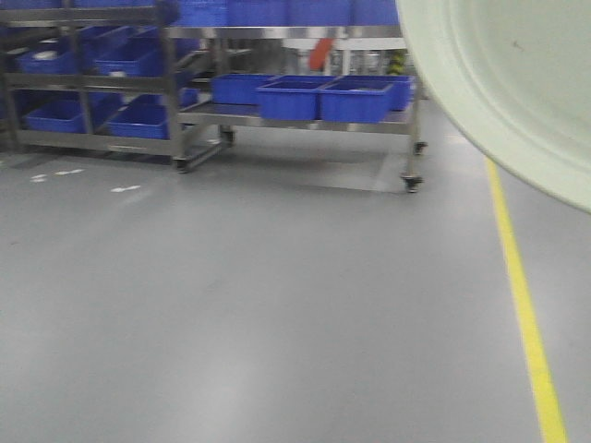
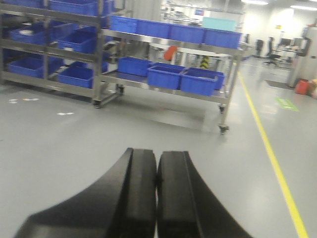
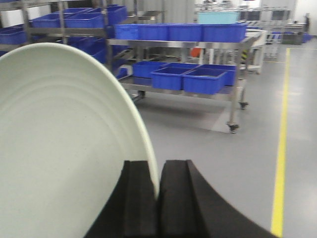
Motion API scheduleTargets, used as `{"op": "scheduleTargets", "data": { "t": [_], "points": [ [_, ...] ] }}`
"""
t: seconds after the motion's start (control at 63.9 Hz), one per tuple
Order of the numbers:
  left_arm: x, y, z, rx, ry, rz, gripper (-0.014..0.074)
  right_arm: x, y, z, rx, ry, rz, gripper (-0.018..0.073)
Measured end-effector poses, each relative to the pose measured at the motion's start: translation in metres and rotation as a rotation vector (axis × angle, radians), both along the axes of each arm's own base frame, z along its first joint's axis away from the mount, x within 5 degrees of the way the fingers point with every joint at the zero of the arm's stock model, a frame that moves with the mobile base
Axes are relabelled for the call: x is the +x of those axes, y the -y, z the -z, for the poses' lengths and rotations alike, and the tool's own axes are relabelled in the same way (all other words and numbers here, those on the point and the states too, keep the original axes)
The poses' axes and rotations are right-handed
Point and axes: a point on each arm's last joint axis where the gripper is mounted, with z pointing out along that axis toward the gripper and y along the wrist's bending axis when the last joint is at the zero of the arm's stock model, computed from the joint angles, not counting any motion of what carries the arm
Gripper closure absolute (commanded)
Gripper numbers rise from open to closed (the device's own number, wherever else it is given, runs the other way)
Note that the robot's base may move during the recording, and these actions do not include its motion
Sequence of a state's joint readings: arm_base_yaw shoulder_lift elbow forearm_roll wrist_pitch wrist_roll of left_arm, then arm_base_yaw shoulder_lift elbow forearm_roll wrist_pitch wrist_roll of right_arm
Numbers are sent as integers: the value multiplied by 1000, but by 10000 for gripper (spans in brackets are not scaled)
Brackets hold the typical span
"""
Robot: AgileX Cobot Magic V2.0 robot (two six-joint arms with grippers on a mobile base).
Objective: Place green plate on second shelf with right arm
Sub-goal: 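Drive the base away from the table holding the plate upright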
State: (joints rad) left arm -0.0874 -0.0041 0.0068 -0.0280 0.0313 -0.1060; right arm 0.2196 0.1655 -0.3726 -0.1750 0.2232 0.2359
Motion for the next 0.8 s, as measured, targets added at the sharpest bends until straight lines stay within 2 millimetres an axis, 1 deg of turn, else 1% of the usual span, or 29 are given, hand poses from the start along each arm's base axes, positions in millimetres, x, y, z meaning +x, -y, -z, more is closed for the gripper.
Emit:
{"op": "scheduleTargets", "data": {
  "t": [0.799],
  "points": [
    [0, 0, 0, 0, -2, 0, 466, 0, 0, 0, 0, 0, 0, 503]
  ]
}}
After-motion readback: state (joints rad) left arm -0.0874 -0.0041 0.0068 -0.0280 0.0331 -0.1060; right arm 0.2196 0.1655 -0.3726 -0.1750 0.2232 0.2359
